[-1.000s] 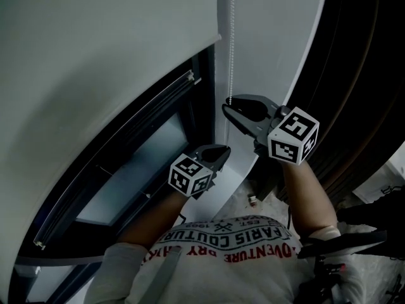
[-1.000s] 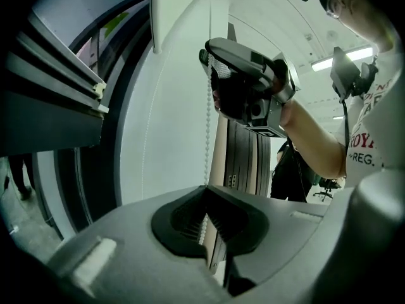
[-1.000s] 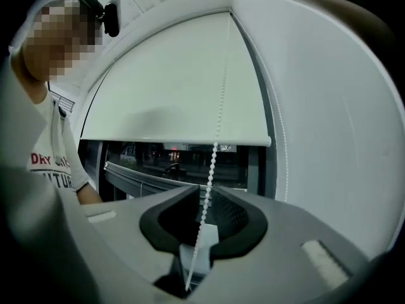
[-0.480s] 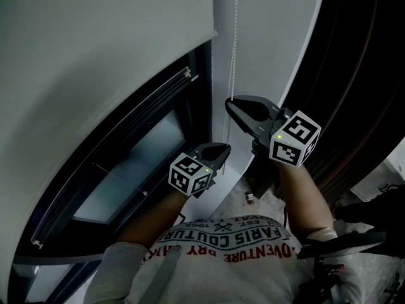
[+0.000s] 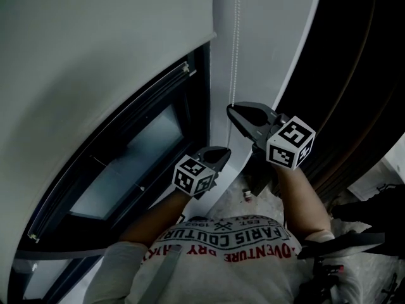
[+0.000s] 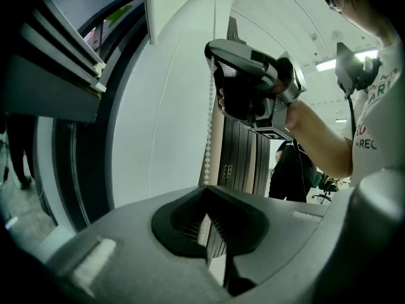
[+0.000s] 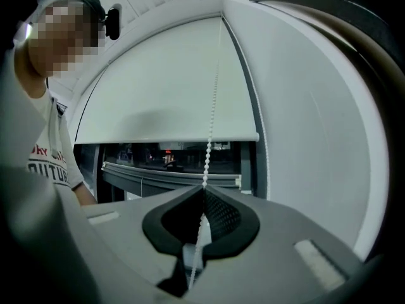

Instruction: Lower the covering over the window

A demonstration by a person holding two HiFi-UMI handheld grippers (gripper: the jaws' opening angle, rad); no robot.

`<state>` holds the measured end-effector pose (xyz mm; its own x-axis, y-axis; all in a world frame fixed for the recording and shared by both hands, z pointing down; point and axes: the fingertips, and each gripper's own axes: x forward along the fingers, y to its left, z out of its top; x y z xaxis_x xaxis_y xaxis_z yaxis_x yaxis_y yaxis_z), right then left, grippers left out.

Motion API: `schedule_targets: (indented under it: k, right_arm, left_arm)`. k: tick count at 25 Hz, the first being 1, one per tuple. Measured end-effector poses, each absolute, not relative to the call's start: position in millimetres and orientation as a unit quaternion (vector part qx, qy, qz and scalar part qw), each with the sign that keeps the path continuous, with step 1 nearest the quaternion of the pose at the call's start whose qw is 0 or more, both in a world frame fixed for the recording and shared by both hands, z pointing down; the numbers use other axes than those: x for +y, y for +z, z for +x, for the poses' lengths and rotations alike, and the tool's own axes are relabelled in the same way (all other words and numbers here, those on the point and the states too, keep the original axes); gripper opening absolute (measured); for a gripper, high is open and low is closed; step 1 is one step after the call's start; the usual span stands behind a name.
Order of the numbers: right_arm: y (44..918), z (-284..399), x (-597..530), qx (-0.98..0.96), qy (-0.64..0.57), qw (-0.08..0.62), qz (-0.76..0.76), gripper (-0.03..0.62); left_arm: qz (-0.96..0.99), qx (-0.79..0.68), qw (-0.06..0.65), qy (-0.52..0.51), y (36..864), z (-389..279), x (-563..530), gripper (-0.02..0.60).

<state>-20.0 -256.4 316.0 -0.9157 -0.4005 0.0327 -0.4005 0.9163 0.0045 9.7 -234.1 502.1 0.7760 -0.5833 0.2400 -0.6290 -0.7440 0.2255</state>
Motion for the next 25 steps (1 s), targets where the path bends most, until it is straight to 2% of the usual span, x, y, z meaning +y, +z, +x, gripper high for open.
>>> schedule_targets:
  k: [8,14,25]
  right_arm:
    - [334,-16,-256,-0.976,0.01,0.006,0.218,0.003]
    - [375,-14,-263,-0.972,0.036,0.025,0.229,0.003]
    - [464,-25,-247,-0.967,0.081,0.086,0.227,0.003]
  left_arm:
    - [0.927,-0.336,0.158,0.058,519,6,-233,0.008]
    - [0.921,-0.343,0.152,0.105,558,1,-229,0.008]
    - [0.903,-0.345,0.204,0.156,641,-15,-200,0.009]
